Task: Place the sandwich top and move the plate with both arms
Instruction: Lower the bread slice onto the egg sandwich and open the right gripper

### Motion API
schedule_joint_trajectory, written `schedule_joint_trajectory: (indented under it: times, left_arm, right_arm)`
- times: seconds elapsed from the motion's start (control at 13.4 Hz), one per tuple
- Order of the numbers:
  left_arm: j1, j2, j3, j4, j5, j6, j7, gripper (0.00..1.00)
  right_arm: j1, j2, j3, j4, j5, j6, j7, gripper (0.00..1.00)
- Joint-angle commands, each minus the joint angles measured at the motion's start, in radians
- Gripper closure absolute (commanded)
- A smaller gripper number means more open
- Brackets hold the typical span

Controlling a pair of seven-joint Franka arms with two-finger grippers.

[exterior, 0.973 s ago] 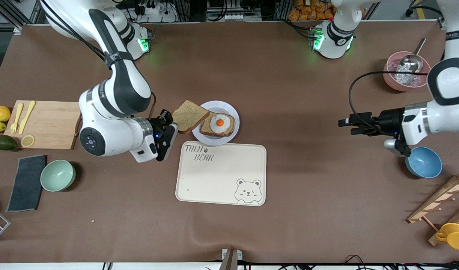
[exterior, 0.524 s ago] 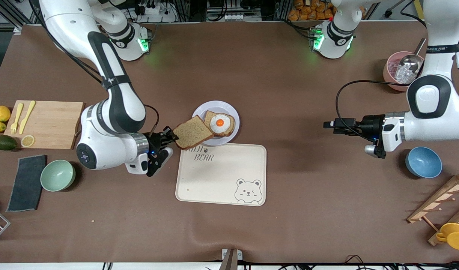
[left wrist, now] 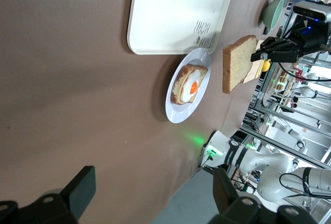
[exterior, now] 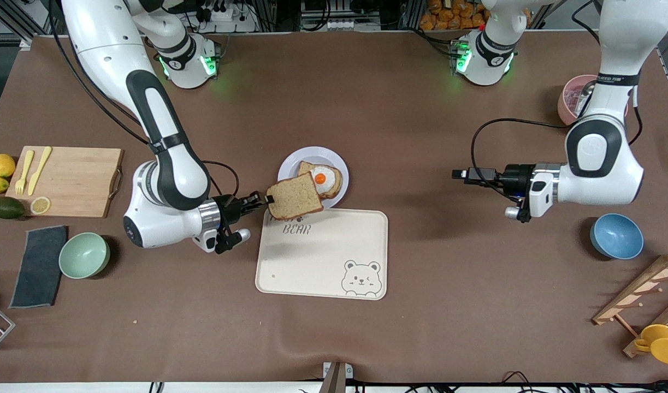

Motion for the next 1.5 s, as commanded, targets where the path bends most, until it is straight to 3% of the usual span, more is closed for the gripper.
schedule_joint_trajectory:
  times: [0.0, 0.22, 0.45, 0.82, 0.97, 1.42]
  left_arm:
    - [-0.016, 0.027, -0.008, -0.044, -0.029, 0.016, 0.068, 0.00]
    - [-0.017, 0.063, -0.010, -0.091, -0.073, 0.056, 0.190, 0.00]
    - [-0.029, 0.072, -0.012, -0.157, -0.251, 0.108, 0.296, 0.00]
    - [-0.095, 0.190, -0.013, -0.152, -0.478, 0.157, 0.477, 0.00]
    - [-0.117, 0.206, -0.013, -0.146, -0.502, 0.157, 0.481, 0.00]
    - [-0.181, 0.278, -0.012, -0.125, -0.549, 0.179, 0.505, 0.00]
  right_arm:
    - [0.000, -0.124, 0.007, -0.172, 0.062, 0.086, 0.057, 1.00]
    - [0.035, -0.187, 0.009, -0.292, 0.125, 0.181, 0.055, 1.00]
    - [0.057, -0.208, 0.009, -0.382, 0.214, 0.201, 0.045, 1.00]
    - [0.107, -0.199, 0.007, -0.442, 0.304, 0.217, 0.045, 1.00]
    - [0.143, -0.199, 0.009, -0.462, 0.327, 0.279, 0.042, 1.00]
    - [0.150, -0.158, 0.009, -0.469, 0.358, 0.281, 0.008, 1.00]
